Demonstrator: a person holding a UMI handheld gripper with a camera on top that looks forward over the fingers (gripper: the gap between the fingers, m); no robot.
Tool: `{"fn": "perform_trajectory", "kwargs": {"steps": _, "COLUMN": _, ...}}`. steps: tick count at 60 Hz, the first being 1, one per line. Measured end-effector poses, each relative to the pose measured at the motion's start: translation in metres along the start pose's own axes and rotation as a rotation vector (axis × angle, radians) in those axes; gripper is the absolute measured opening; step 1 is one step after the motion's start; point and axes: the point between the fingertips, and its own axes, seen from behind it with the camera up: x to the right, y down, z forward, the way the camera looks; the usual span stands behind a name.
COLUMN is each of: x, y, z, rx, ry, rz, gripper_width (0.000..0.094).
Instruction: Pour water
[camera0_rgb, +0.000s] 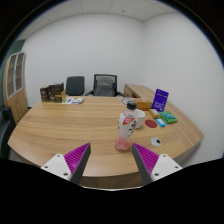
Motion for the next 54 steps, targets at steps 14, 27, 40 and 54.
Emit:
{"fn": "perform_trajectory", "kwargs": {"steps": 14, "x": 0.043, "y": -0.009, "z": 0.104, "rx": 0.060, "ry": -0.068, "rz": 0.058, "gripper_width": 0.0855}}
{"fn": "perform_trajectory", "kwargs": {"steps": 27, "x": 0.047, "y": -0.011, "z": 0.169, "rx": 0.107, "ry": -0.138, "rz": 0.059, "gripper_width": 0.0670}}
{"fn": "perform_trajectory", "kwargs": {"steps": 40, "x": 0.041, "y": -0.014, "z": 0.177, "rx": 0.151, "ry": -0.182, "rz": 0.036, "gripper_width": 0.0384}}
{"fn": "perform_trajectory", "kwargs": {"steps": 54, "x": 0.034, "y": -0.024, "z": 0.173, "rx": 0.143, "ry": -0.177, "rz": -0.006, "gripper_width": 0.0295}}
